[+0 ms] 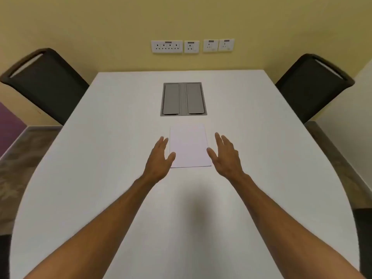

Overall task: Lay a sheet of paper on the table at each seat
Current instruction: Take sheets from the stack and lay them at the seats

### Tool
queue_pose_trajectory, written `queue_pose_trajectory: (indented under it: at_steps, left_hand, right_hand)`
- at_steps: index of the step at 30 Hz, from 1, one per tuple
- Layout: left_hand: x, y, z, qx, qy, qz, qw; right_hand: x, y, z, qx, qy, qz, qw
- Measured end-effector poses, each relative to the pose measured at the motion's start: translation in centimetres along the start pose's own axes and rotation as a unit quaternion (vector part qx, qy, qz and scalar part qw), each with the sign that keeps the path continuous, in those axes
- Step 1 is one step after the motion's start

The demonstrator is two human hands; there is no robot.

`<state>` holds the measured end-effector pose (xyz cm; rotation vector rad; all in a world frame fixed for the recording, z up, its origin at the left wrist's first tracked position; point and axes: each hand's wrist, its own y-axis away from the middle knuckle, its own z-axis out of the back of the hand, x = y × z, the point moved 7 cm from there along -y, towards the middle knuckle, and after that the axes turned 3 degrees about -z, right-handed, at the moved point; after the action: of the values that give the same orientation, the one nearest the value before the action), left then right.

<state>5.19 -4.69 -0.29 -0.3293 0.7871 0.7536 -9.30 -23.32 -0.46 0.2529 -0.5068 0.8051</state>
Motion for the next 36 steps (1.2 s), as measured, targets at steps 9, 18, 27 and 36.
queue_pose_trajectory:
  at_steps: [9,18,27,36]
  left_hand:
    - [11.1,-4.2,-7.4,0.009,0.148,0.21,0.966]
    - [18.0,-7.5,-10.8,-0.05,0.189,0.354,0.915]
    - [19.6,-9.8,-11.4,-0.101,0.153,0.402,0.897]
    - [20.1,-9.8,-11.6,-0.11,0.139,0.42,0.89]
  right_hand:
    - [-7.7,-5.4,-9.8,0.06,-0.04,-0.082,0.994]
    - [-11.0,-9.8,-14.7,0.038,-0.073,-0.182,0.98]
    - [-12.0,-11.5,-16.6,-0.001,-0.1,-0.283,0.954]
    - [-13.7,-11.8,-16.8,-0.04,-0.2,-0.383,0.901]
